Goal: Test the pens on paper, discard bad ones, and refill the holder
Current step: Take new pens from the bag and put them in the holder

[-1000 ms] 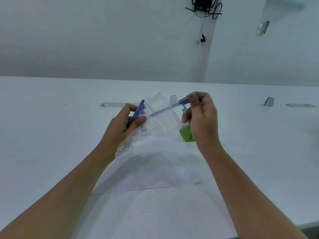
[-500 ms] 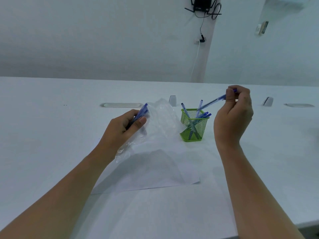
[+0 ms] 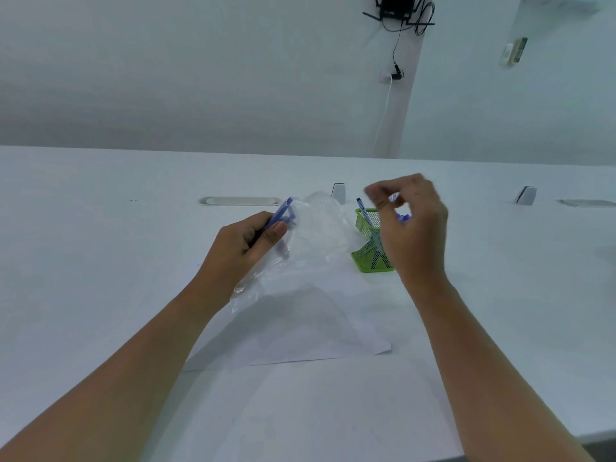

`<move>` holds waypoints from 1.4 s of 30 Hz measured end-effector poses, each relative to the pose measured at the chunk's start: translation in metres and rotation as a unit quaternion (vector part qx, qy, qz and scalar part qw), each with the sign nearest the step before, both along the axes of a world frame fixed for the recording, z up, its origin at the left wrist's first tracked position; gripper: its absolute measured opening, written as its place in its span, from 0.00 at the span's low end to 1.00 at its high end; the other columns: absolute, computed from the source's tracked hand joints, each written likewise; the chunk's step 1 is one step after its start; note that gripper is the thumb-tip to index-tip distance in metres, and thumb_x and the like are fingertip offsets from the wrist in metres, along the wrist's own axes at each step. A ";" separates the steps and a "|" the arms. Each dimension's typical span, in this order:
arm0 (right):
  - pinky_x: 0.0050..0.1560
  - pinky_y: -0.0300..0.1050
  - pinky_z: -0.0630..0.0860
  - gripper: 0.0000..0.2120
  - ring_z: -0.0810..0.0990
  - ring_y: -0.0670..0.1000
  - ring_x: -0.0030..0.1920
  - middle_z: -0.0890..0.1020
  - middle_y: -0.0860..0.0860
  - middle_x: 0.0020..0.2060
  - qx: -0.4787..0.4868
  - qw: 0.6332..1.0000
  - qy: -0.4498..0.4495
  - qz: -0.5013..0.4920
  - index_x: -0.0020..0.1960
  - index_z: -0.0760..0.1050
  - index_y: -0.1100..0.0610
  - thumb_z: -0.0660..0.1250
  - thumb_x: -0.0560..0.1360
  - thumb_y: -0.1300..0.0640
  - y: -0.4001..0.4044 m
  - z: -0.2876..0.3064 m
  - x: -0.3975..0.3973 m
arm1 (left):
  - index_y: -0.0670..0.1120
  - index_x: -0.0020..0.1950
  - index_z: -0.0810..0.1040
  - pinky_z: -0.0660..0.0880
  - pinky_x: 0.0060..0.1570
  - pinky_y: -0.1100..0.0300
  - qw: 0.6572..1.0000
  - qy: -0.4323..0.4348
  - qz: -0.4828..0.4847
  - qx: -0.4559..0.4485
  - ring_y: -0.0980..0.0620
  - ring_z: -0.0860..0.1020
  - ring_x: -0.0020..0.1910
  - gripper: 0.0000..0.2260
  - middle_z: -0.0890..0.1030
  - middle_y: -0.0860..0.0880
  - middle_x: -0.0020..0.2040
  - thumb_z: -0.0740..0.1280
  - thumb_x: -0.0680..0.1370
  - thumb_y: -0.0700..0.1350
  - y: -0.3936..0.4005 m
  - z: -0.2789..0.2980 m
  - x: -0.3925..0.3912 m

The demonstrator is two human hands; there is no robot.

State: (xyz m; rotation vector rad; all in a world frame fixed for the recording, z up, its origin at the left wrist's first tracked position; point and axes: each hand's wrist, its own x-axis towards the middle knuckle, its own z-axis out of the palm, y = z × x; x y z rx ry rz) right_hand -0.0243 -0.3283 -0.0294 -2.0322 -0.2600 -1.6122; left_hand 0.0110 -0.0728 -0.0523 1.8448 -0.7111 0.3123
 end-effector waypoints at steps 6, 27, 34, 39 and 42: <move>0.45 0.51 0.77 0.07 0.79 0.54 0.37 0.87 0.50 0.40 -0.076 0.974 0.111 0.180 0.51 0.89 0.56 0.80 0.73 0.56 0.036 -0.016 0.004 | 0.49 0.45 0.80 0.64 0.33 0.63 0.999 -0.014 -0.015 0.025 0.55 0.68 0.32 0.11 0.75 0.51 0.33 0.64 0.84 0.52 0.001 -0.003 0.004; 0.54 0.43 0.84 0.06 0.89 0.54 0.50 0.90 0.52 0.45 0.129 0.895 0.306 0.299 0.51 0.88 0.60 0.79 0.75 0.61 0.046 -0.018 0.000 | 0.54 0.34 0.77 0.61 0.33 0.62 1.000 -0.014 -0.006 0.014 0.54 0.64 0.31 0.15 0.68 0.52 0.29 0.72 0.80 0.47 0.002 0.000 0.004; 0.37 0.39 0.74 0.12 0.76 0.45 0.32 0.83 0.45 0.34 0.213 0.933 0.195 0.215 0.45 0.81 0.52 0.68 0.81 0.67 0.040 -0.009 0.002 | 0.40 0.40 0.79 0.69 0.31 0.64 1.000 0.004 0.021 0.018 0.55 0.74 0.27 0.18 0.79 0.41 0.31 0.66 0.83 0.52 -0.004 -0.001 0.000; 0.37 0.58 0.77 0.09 0.78 0.59 0.33 0.82 0.49 0.41 0.330 0.943 -0.032 0.025 0.47 0.74 0.44 0.63 0.84 0.55 -0.007 0.007 -0.001 | 0.38 0.39 0.73 0.63 0.32 0.60 0.998 0.039 0.052 -0.005 0.53 0.64 0.30 0.24 0.68 0.51 0.30 0.63 0.84 0.57 0.003 -0.002 0.007; 0.44 0.55 0.78 0.09 0.79 0.60 0.40 0.81 0.56 0.46 0.296 0.949 -0.075 -0.075 0.51 0.77 0.57 0.62 0.85 0.54 -0.029 0.006 0.000 | 0.39 0.39 0.70 0.60 0.30 0.64 0.998 0.037 0.057 -0.010 0.54 0.62 0.31 0.25 0.66 0.53 0.31 0.62 0.84 0.58 0.001 -0.002 0.007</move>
